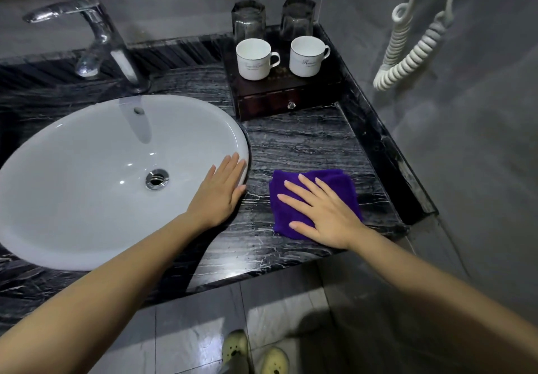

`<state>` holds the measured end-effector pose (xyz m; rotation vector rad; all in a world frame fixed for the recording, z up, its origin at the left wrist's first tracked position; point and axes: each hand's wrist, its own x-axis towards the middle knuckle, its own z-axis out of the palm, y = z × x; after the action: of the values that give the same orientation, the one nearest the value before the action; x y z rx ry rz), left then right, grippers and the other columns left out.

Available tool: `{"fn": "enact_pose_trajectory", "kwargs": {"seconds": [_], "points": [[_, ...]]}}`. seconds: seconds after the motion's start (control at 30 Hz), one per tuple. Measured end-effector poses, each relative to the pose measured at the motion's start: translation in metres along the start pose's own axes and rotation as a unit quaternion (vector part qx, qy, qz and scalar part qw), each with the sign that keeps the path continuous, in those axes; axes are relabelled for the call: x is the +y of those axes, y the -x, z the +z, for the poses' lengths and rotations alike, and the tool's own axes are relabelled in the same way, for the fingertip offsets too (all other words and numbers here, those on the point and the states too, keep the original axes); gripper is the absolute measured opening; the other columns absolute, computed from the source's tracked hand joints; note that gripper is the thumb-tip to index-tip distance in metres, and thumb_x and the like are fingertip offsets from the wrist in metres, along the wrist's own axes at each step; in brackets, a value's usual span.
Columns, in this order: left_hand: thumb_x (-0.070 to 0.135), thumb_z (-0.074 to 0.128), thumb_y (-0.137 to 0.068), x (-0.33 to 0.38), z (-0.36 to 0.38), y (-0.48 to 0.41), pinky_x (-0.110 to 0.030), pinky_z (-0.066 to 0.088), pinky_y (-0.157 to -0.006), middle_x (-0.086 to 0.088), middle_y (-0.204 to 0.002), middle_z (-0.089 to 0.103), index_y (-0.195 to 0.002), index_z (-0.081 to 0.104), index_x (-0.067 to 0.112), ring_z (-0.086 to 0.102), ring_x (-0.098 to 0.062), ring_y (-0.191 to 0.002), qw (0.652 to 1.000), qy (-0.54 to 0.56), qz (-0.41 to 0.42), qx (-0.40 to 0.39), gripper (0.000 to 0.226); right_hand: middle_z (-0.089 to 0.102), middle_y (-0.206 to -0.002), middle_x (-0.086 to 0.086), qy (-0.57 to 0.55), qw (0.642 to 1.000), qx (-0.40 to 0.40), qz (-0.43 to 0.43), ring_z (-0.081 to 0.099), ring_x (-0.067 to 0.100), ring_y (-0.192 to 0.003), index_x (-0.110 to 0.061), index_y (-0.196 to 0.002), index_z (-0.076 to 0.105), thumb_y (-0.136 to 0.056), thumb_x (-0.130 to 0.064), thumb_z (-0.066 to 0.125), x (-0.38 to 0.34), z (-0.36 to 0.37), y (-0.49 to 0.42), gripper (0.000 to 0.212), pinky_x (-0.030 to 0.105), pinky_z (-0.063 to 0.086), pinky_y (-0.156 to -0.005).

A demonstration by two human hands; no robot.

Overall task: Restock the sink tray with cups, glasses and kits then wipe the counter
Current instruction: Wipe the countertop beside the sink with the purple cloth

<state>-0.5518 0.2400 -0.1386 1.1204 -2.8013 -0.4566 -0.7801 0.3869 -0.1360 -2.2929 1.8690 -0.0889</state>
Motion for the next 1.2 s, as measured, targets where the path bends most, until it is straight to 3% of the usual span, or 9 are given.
{"fn": "enact_pose_trajectory", "kwargs": {"seconds": [0.17, 0.43, 0.53, 0.77, 0.87, 1.0, 1.13, 1.2], "points": [[0.051, 0.006, -0.085, -0.001, 0.001, 0.001, -0.037, 0.001, -0.116, -0.006, -0.158, 0.004, -0.147, 0.01, 0.016, 0.001, -0.019, -0.146, 1.0, -0.002, 0.002, 0.004, 0.072, 0.015, -0.159, -0.01, -0.004, 0.999, 0.01, 0.037, 0.002, 0.017, -0.149, -0.037, -0.147, 0.022, -0.09, -0.063, 0.014, 0.006, -0.006, -0.016, 0.063, 0.039, -0.001, -0.12], [0.052, 0.006, -0.085, -0.001, 0.001, 0.0, -0.036, 0.0, -0.116, -0.006, -0.158, 0.005, -0.147, 0.011, 0.016, 0.001, -0.021, -0.146, 1.0, -0.012, 0.002, 0.006, 0.072, 0.02, -0.158, -0.011, -0.069, 0.991, 0.051, 0.102, 0.007, 0.013, -0.148, -0.034, -0.146, 0.027, -0.1, -0.038, 0.031, 0.019, -0.009, -0.05, 0.046, 0.037, 0.002, -0.12], [0.051, 0.006, -0.086, -0.001, 0.001, 0.0, -0.037, 0.001, -0.117, -0.006, -0.158, 0.004, -0.147, 0.01, 0.017, 0.0, -0.02, -0.146, 1.0, -0.019, -0.001, 0.001, 0.071, 0.019, -0.159, -0.01, -0.08, 0.986, 0.061, 0.133, 0.007, 0.014, -0.148, -0.033, -0.147, 0.027, -0.101, -0.037, 0.03, 0.014, -0.008, -0.051, 0.047, 0.036, 0.002, -0.121], [0.039, 0.022, -0.095, 0.002, -0.003, 0.001, -0.038, 0.004, -0.117, -0.006, -0.158, 0.004, -0.147, 0.011, 0.016, 0.001, -0.021, -0.146, 1.0, -0.006, -0.008, -0.006, 0.058, 0.012, -0.161, -0.003, -0.09, 0.932, 0.103, 0.335, 0.003, 0.022, -0.149, -0.026, -0.15, 0.02, -0.099, -0.042, 0.025, -0.028, 0.003, -0.037, 0.054, 0.041, 0.002, -0.122], [0.033, 0.028, -0.098, 0.004, -0.004, 0.002, -0.037, 0.004, -0.117, -0.006, -0.158, 0.004, -0.147, 0.011, 0.015, 0.0, -0.021, -0.146, 1.0, -0.001, -0.009, -0.002, 0.055, 0.005, -0.162, 0.001, -0.104, 0.913, 0.091, 0.385, -0.001, 0.024, -0.149, -0.022, -0.151, 0.013, -0.098, -0.045, 0.024, -0.056, 0.002, -0.027, 0.059, 0.042, 0.0, -0.121], [0.033, 0.028, -0.098, 0.005, -0.005, 0.001, -0.036, 0.003, -0.118, -0.006, -0.158, 0.003, -0.147, 0.01, 0.015, 0.0, -0.021, -0.146, 1.0, 0.011, -0.008, -0.005, 0.056, 0.004, -0.162, 0.002, -0.081, 0.939, 0.039, 0.333, 0.003, 0.024, -0.149, -0.022, -0.152, 0.007, -0.097, -0.05, 0.026, -0.062, -0.003, -0.003, 0.064, 0.042, 0.006, -0.12], [0.031, 0.03, -0.098, 0.004, -0.005, 0.001, -0.037, 0.005, -0.118, -0.008, -0.158, 0.005, -0.147, 0.012, 0.013, 0.002, -0.022, -0.146, 1.0, 0.016, -0.007, 0.001, 0.056, 0.01, -0.161, -0.005, 0.013, 0.986, 0.035, 0.163, 0.004, 0.021, -0.149, -0.025, -0.15, 0.015, -0.092, -0.053, 0.02, -0.037, -0.001, 0.011, 0.065, 0.048, 0.007, -0.121], [0.032, 0.03, -0.098, 0.004, -0.004, 0.001, -0.037, 0.005, -0.119, -0.008, -0.158, 0.005, -0.147, 0.012, 0.013, 0.001, -0.022, -0.146, 1.0, 0.013, -0.007, -0.005, 0.056, 0.009, -0.16, -0.01, 0.007, 0.995, 0.007, 0.096, 0.0, 0.014, -0.148, -0.027, -0.151, 0.014, -0.092, -0.053, 0.019, -0.024, 0.001, 0.017, 0.064, 0.043, 0.002, -0.121]]}}
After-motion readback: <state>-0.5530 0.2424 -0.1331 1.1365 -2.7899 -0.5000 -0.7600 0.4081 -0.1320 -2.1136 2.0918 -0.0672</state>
